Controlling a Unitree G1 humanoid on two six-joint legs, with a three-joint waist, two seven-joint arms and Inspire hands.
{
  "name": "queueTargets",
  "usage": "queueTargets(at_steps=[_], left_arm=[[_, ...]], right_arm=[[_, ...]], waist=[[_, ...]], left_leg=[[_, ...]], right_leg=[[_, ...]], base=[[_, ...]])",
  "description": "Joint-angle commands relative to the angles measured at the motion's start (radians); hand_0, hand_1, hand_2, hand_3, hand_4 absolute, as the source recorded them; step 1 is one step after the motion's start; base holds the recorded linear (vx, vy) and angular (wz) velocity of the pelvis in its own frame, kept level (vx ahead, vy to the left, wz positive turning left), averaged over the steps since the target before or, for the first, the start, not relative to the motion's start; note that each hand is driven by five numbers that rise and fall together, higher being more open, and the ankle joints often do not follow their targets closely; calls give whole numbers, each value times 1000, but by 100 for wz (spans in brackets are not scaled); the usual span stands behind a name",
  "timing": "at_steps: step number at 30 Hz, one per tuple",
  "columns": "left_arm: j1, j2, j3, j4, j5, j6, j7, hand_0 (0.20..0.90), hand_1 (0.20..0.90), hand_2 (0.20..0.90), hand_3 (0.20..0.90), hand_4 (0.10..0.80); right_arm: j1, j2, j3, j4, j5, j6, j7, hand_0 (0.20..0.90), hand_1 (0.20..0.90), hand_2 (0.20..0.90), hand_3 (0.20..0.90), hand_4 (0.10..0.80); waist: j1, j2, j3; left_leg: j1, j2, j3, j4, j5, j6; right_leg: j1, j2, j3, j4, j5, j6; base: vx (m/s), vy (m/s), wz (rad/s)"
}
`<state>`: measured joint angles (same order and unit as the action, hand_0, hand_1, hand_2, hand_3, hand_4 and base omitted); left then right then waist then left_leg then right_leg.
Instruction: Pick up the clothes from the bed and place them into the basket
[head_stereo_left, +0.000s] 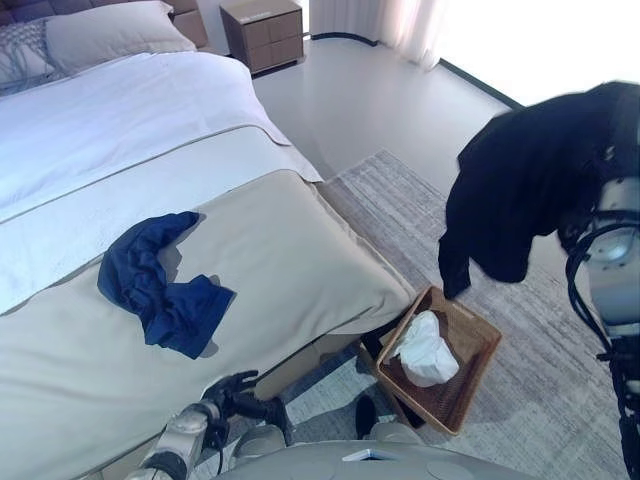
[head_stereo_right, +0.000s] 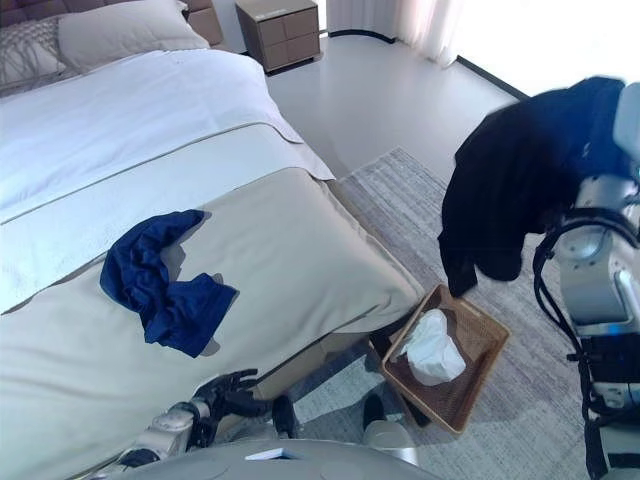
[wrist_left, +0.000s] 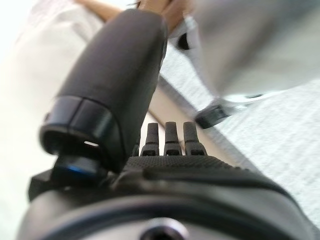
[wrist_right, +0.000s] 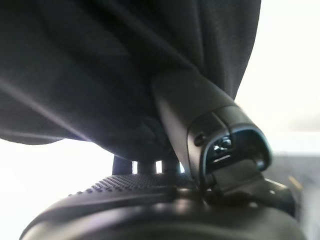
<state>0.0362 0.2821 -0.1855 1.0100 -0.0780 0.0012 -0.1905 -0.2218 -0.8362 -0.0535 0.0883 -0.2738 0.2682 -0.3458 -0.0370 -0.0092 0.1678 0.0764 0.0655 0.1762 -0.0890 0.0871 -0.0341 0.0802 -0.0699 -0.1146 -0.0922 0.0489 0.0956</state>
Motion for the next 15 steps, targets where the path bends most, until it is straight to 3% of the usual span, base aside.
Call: queueTargets(at_steps=[1,10,11,12,15], left_arm=[[-69,67,-77,44,-30,-26,9,900,900,900,900,800],[-212,57,-160,-53,-183,-123,49,900,900,900,900,800],[-219,59,-169,-76,-198,-134,52,900,900,900,900,800],[-227,61,-176,-89,-208,-145,52,900,900,900,900,800],[-253,76,-195,-136,-225,-153,47,900,900,900,900,800]], right_arm=[[-131,-36,24,53,-117,-29,-12,300,300,300,200,100],[-359,-61,217,328,-164,31,-6,300,300,300,200,100],[-388,-62,252,368,-178,61,19,375,375,375,288,188],[-413,-59,282,417,-196,103,51,900,900,900,900,800],[-493,-53,396,616,-213,199,174,900,900,900,900,800]], waist=[[5,14,-18],[-25,139,200],[-24,151,223],[-24,160,239],[-12,180,277]], left_leg=[[-33,-39,-36,80,-153,20],[-233,-57,-70,149,-98,1],[-262,-59,-73,172,-96,1],[-286,-60,-75,191,-95,1],[-347,-62,-81,230,-92,2]], right_leg=[[-84,5,-53,127,-91,-40],[-307,-20,-38,252,-110,-70],[-339,-24,-35,274,-113,-75],[-366,-28,-34,291,-116,-79],[-427,-35,-37,323,-117,-90]], base=[[-300,-91,-12],[-273,-16,-4],[-168,-18,-12],[-158,-27,-16],[-147,-44,-11]])
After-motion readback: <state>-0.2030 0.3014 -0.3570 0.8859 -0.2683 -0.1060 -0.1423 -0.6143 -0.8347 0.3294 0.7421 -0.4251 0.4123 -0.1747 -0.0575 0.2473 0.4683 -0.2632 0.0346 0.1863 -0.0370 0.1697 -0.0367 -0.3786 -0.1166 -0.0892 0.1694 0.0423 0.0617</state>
